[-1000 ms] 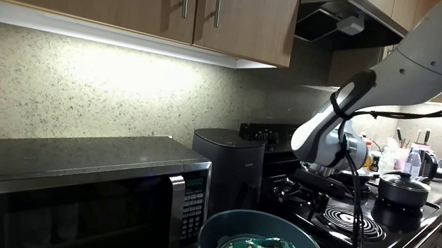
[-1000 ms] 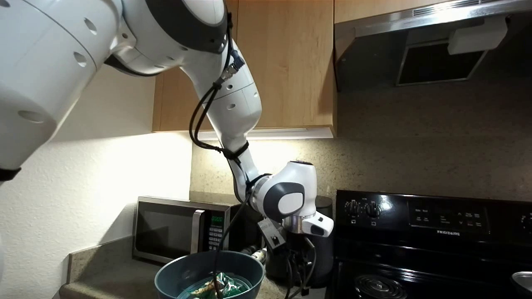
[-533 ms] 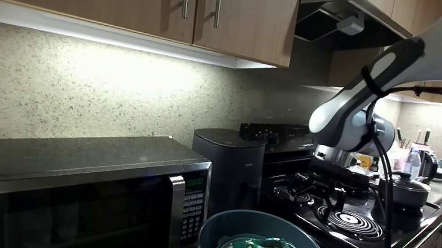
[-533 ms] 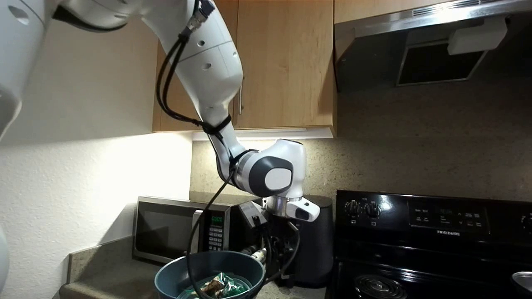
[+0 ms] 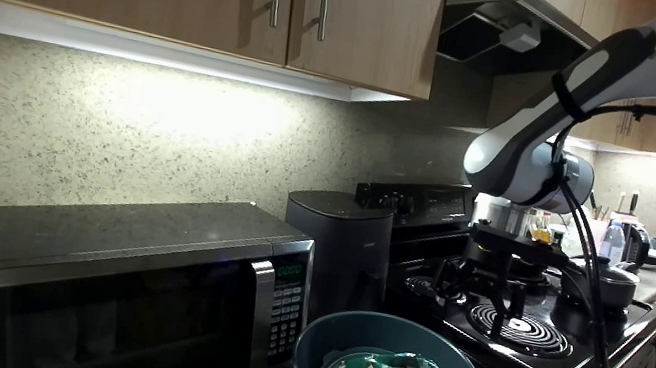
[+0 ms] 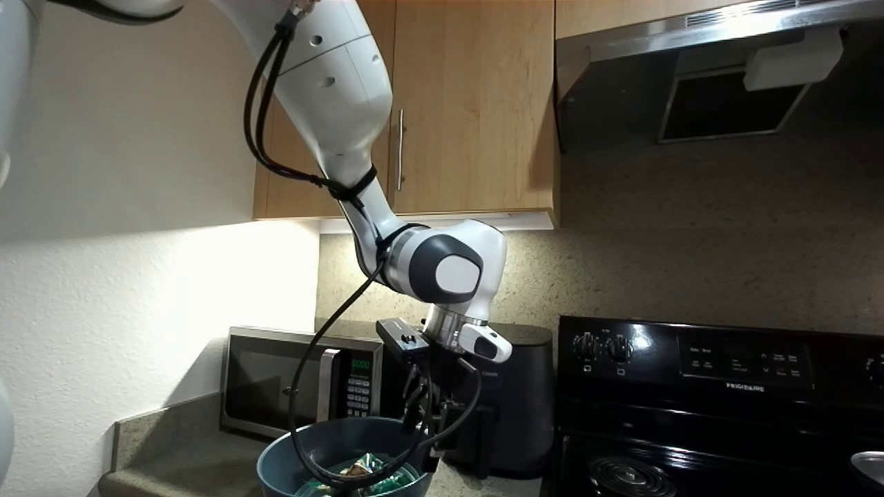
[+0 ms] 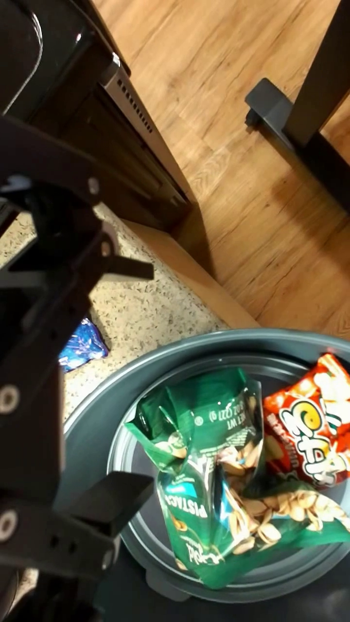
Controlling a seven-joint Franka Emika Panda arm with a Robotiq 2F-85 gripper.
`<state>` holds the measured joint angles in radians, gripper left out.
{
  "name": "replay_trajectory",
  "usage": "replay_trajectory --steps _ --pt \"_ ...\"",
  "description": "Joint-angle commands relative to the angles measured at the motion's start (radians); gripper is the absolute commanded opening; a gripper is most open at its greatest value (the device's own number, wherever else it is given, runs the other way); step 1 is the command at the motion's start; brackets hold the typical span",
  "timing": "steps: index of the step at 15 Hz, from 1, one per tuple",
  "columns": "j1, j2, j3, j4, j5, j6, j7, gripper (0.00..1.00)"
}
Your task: Put the blue packet into the bowl
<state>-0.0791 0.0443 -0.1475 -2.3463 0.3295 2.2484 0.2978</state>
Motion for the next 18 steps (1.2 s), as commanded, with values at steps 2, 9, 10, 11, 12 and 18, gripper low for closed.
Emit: replay_trajectory --steps 2,9,10,11,12,18 --pt "0.005 0.077 0.034 0.021 -0.016 0.045 -0.022 1.00" --pt "0.017 0.215 0.054 0.071 -0.062 0.074 0.002 0.39" --pt "0.019 0.228 0.054 0.081 -0.065 0.073 0.004 0.34" --pt "0.020 0.238 0.055 0.091 -0.068 0.072 0.006 0.27" --pt "0.024 0.245 0.057 0.101 -0.072 0.069 0.008 0.21" --pt "0.054 0.260 0.072 0.131 -0.134 0.064 0.016 0.09"
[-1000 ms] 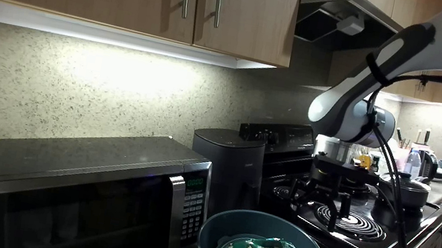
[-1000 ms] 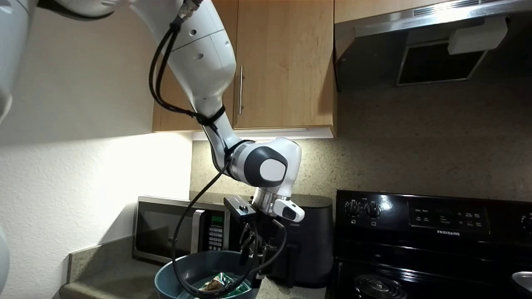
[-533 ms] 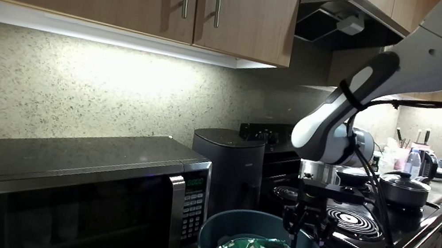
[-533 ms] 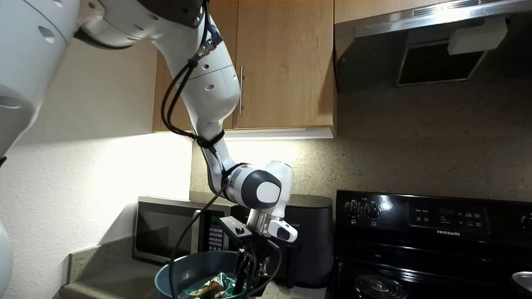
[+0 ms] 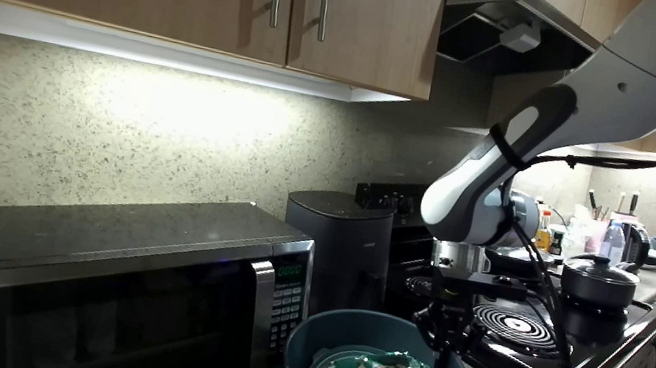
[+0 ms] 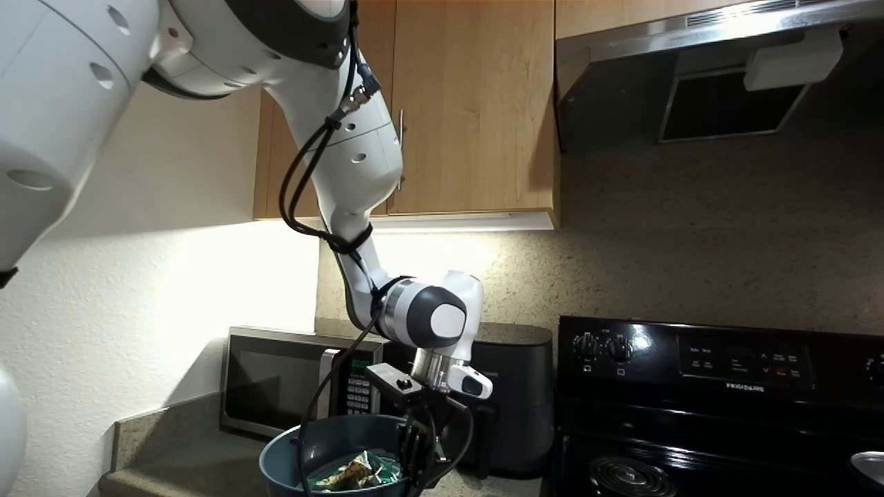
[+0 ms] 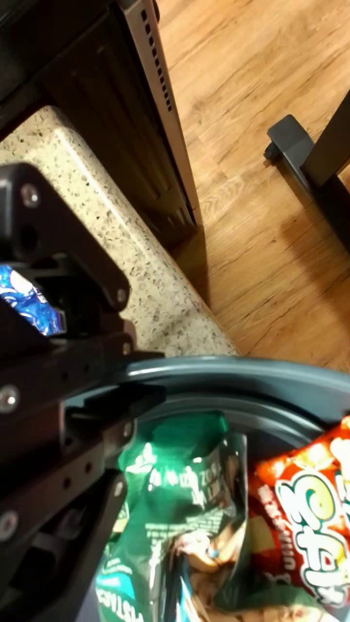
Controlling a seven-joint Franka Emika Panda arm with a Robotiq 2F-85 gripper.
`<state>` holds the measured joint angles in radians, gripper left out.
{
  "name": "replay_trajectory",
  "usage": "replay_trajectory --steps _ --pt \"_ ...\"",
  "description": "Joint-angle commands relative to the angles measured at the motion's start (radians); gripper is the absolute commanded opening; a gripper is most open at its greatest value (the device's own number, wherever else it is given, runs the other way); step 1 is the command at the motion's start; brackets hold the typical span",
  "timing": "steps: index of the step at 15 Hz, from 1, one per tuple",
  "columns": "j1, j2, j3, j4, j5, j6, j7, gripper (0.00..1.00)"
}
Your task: Put the blue packet into the bowl
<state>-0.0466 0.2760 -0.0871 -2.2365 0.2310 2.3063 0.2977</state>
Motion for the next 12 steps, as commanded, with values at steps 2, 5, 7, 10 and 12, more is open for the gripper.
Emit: replay_trajectory --steps 2,5,7,10,12 --pt "0.033 0.032 0.015 0.026 -0.061 0.002 0.016 0.09" --pt "0.043 0.033 0.020 0.030 -0.085 -0.019 0.016 0.08" --pt "0.046 0.028 0.025 0.031 -0.090 -0.055 0.016 0.09" --pt "0.057 0.022 0.038 0.024 -0.091 -0.087 0.015 0.08" --pt "0.065 0.024 0.042 0.024 -0.097 -0.100 0.019 0.08"
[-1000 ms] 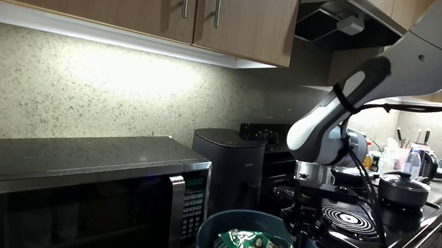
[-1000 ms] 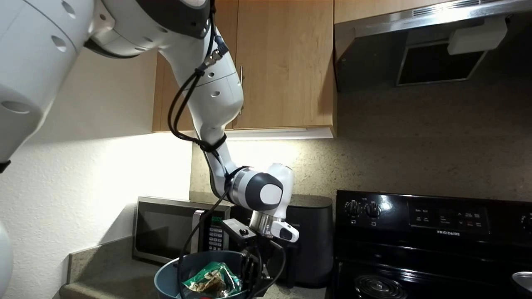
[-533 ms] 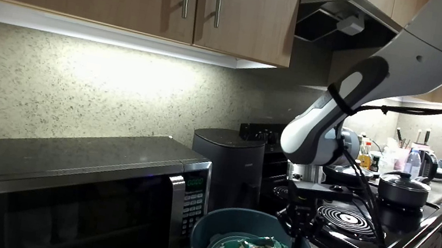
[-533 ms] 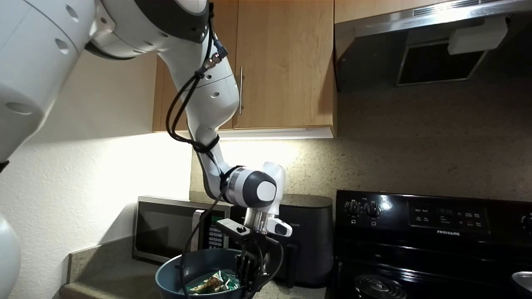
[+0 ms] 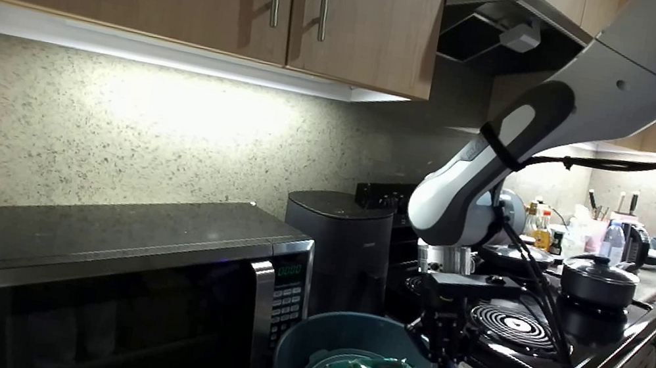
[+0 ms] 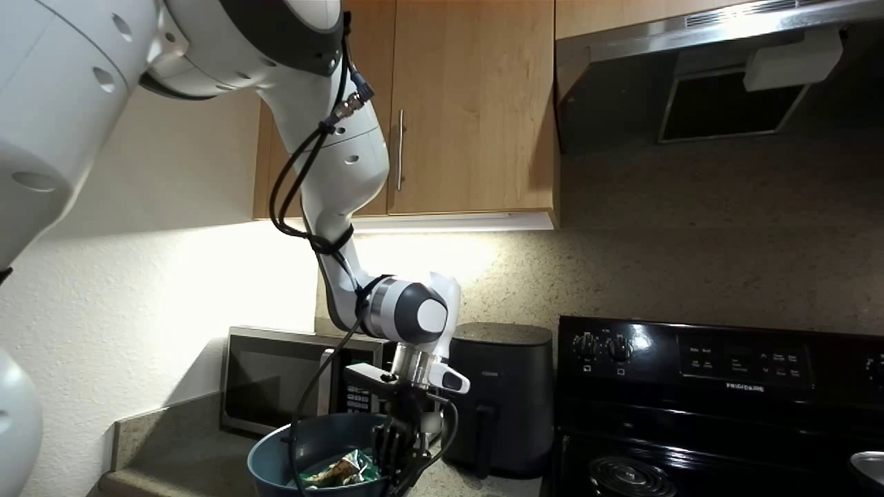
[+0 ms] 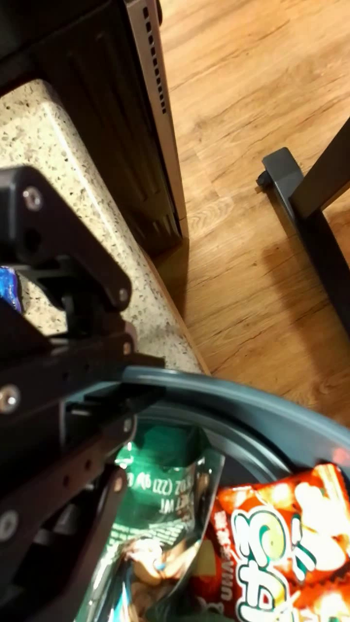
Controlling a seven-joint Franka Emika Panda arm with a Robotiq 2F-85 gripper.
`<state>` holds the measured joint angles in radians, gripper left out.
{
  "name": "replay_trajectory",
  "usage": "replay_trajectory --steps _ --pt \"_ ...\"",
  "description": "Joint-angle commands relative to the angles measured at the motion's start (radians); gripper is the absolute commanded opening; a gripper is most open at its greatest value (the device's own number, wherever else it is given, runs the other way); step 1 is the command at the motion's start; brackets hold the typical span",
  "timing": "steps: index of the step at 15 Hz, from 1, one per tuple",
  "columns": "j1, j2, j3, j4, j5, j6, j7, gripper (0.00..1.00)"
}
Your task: Put the blue packet into the bowl
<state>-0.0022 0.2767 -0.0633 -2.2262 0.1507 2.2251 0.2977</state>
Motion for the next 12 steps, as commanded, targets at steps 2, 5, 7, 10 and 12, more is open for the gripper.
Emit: replay_trajectory --steps 2,5,7,10,12 --pt "0.027 0.025 0.021 0.016 -0.016 -0.033 0.022 0.08" --pt "0.040 0.024 0.031 0.015 -0.020 -0.043 0.022 0.08" --pt "0.041 0.029 0.038 0.021 -0.014 -0.047 0.019 0.08" --pt "0.042 0.024 0.033 0.019 -0.017 -0.029 0.024 0.34" --pt "0.039 0.022 0.028 0.019 -0.017 -0.025 0.027 0.40"
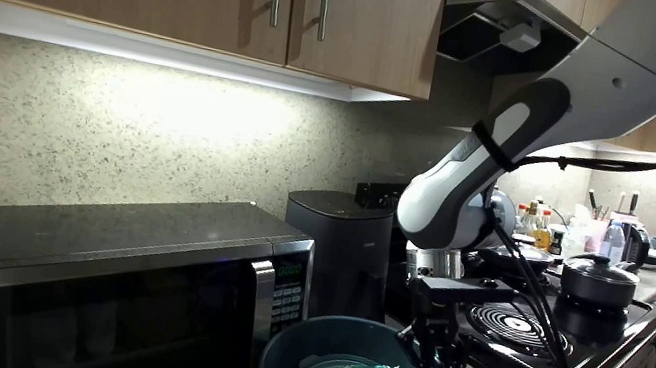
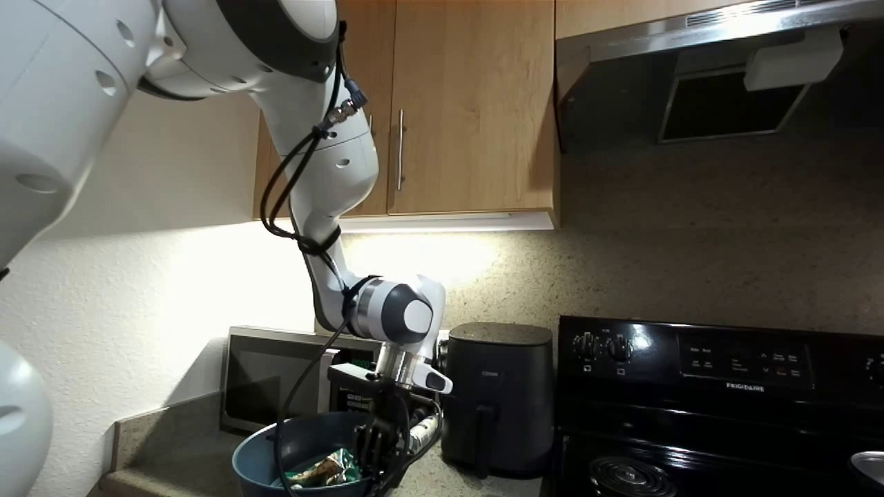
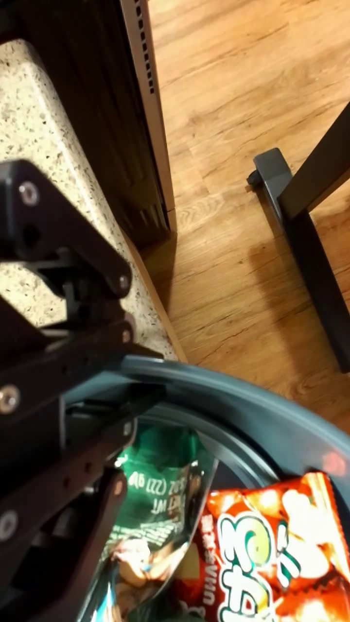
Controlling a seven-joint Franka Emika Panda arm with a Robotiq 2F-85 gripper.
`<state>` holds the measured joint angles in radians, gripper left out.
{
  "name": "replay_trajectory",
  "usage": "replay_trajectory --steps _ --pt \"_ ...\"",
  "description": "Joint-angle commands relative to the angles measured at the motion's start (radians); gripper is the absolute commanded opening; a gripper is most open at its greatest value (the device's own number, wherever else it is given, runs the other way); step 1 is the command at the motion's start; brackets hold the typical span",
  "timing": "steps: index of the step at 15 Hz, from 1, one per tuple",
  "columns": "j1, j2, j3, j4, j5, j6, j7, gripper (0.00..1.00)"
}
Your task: Put the blue packet into the bowl
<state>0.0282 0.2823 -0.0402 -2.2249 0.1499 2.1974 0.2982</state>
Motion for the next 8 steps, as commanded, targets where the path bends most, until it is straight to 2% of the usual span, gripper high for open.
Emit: replay_trajectory --steps 1,8 --pt "0.008 0.016 0.004 0.019 -0.014 0.004 0.026 0.47" --pt "0.002 -0.017 -0.009 0.015 -0.016 0.068 0.034 0.92"
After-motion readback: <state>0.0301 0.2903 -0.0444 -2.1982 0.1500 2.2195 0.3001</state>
